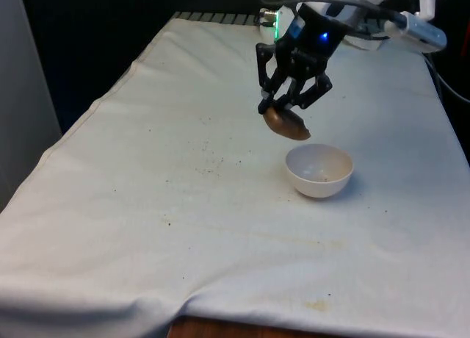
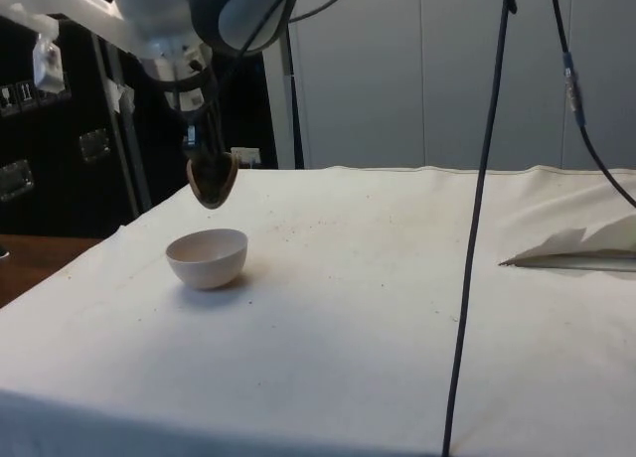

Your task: Pour the coffee beans from the cup into the bowl.

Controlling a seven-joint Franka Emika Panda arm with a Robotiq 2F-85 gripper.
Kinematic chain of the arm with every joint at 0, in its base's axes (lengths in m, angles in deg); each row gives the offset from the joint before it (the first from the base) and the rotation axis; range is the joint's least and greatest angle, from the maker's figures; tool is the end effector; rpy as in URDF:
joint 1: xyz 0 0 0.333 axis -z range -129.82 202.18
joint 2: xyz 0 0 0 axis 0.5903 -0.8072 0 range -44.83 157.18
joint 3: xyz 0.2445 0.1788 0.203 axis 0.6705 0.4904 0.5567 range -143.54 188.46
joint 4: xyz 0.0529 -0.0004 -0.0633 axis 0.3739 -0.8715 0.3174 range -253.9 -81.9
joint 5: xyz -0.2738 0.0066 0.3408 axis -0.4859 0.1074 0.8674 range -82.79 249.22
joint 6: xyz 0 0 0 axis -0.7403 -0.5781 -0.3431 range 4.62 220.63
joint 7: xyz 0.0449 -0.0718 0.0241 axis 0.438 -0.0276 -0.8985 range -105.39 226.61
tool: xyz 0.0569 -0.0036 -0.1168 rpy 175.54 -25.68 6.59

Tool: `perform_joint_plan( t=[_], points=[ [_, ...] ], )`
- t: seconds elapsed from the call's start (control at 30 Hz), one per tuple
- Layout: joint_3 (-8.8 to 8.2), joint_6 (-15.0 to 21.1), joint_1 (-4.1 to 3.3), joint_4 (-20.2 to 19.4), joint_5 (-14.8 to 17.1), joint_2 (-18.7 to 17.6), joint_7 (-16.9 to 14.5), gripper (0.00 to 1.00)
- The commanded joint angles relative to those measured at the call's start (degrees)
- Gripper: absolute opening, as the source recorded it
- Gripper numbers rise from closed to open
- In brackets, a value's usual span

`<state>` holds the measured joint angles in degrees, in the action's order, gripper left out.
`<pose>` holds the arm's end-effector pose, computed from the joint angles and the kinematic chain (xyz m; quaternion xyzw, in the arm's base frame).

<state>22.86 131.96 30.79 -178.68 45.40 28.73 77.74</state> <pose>0.7197 0.0400 0.2935 0.9611 0.1014 0.0359 0.2543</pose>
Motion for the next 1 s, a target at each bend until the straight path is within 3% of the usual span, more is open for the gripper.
perform_joint_plan(
  t=[0.0, 0.13, 0.17, 0.2, 0.4, 0.43, 0.47, 0.73, 0.77, 0.8, 0.97],
  points=[
    [0.0, -0.74, -0.46, 0.23, -0.8, -0.11, 0.74, 0.03],
    [1.09, -2.29, -0.46, 0.46, -2.75, -0.11, 2.23, 0.03],
    [1.38, -1.78, -0.06, 0.23, -2.46, 0.0, 2.01, 0.03],
    [1.26, -2.58, -0.46, 0.57, -3.09, -0.11, 2.52, 0.03],
    [2.58, -4.81, -0.52, 1.09, -5.56, -0.11, 4.35, 0.03],
    [3.15, -4.7, -0.06, 0.92, -5.67, 0.0, 4.47, 0.03],
    [2.98, -5.39, -0.52, 1.2, -6.25, -0.11, 4.98, 0.03],
    [4.7, -7.33, -0.57, 1.38, -9.57, -0.11, 8.02, 0.03],
    [4.87, -6.76, -0.11, 1.09, -9.05, 0.0, 7.56, 0.03],
    [5.16, -7.85, -0.57, 1.38, -10.43, -0.17, 8.82, 0.03],
    [6.25, -9.22, -0.57, 1.49, -12.83, -0.17, 10.94, 0.03]
  ],
)
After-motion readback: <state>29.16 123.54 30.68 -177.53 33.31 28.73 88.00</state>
